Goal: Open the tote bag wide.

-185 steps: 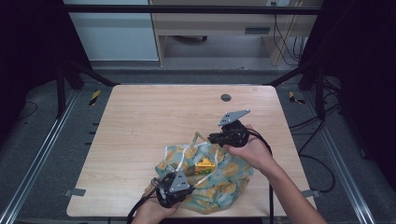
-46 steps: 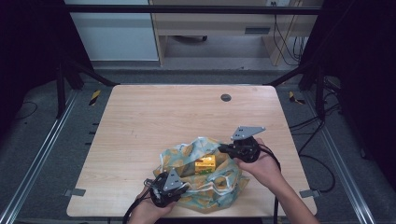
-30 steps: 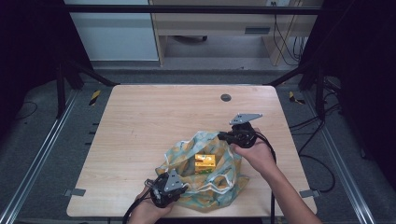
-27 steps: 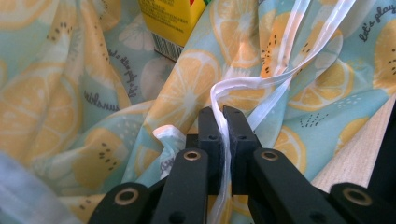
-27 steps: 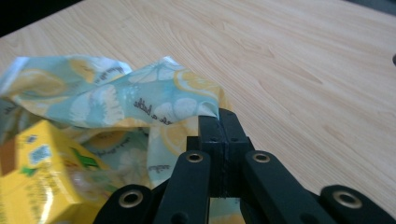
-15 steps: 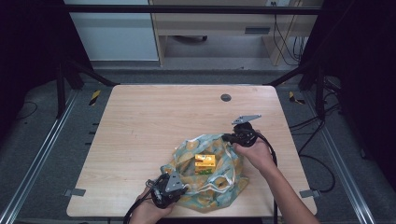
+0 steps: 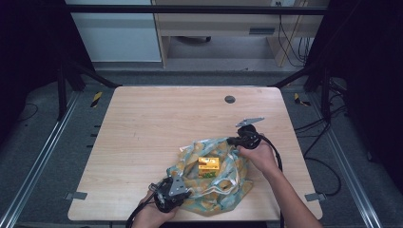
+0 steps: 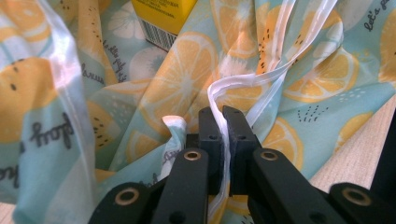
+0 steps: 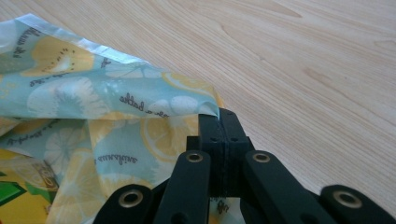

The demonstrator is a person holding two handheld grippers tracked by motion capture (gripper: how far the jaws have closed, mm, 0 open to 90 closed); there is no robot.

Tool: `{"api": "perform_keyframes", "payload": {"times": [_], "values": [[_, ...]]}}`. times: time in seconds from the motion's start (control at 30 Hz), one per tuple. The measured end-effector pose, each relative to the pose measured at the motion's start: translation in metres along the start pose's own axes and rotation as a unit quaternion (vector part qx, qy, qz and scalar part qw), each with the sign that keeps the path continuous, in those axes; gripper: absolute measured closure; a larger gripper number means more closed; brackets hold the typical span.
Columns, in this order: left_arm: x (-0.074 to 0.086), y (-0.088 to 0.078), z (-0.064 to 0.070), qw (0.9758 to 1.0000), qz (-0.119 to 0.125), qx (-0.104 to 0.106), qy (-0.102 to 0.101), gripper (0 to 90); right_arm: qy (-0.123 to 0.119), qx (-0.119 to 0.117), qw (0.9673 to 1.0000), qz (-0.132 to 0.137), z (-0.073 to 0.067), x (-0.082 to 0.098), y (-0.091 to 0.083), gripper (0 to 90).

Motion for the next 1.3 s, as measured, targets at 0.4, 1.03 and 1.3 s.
{"api": "perform_keyframes", "payload": {"times": [0.4, 1.03, 1.3], "values": [[0.001, 0.0, 0.002, 1.0, 0.0, -0.001, -0.007, 87.4, 0.004, 0.016, 0.9998, -0.015, 0.006, 0.011, 0.005, 89.8], [-0.026, -0.031, -0.001, 0.9963, 0.08, -0.032, 0.001, 44.7, -0.053, 0.053, 0.995, 0.066, -0.021, -0.01, -0.066, 33.6], [-0.039, -0.047, -0.001, 0.9935, 0.107, -0.032, -0.024, 22.6, -0.073, 0.035, 0.9927, 0.089, -0.046, -0.007, -0.099, 24.3]]}}
Point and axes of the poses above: each handheld gripper's, and its own axes: y roughly forward along the jaws, x roughly out of its underside, z roughly to its right, the point moved 8 cm from there along y, roughly forward along the jaws
